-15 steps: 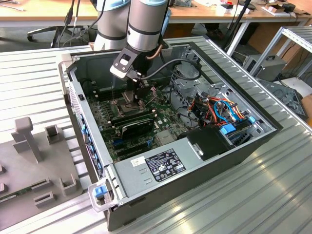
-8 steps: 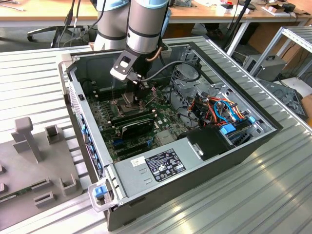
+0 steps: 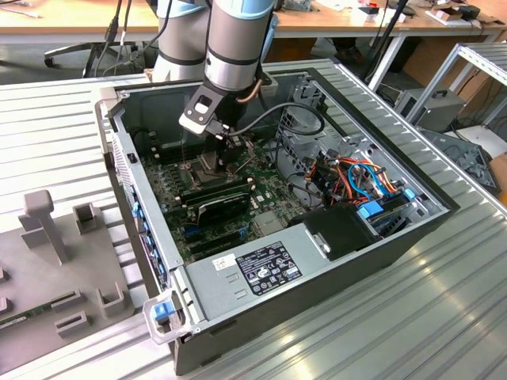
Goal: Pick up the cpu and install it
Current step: 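Place the cpu into insertion slot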
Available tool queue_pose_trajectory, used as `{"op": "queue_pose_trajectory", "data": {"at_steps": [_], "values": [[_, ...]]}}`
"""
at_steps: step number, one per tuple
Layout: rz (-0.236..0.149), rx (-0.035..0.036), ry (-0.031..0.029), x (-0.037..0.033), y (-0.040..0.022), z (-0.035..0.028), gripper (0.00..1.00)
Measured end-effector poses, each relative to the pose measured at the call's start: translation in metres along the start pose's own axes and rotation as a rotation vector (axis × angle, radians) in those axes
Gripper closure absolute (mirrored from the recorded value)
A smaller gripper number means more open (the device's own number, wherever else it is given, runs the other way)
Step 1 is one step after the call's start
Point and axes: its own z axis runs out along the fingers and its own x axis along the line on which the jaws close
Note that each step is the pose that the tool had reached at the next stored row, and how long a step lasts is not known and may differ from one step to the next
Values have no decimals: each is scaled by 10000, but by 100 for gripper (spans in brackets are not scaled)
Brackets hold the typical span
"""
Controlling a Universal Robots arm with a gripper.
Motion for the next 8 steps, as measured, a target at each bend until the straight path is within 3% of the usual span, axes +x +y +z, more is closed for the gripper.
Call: {"op": "queue_pose_trajectory", "data": {"at_steps": [8], "values": [[-15, 0, 0, 2, -27, 74, 45]]}}
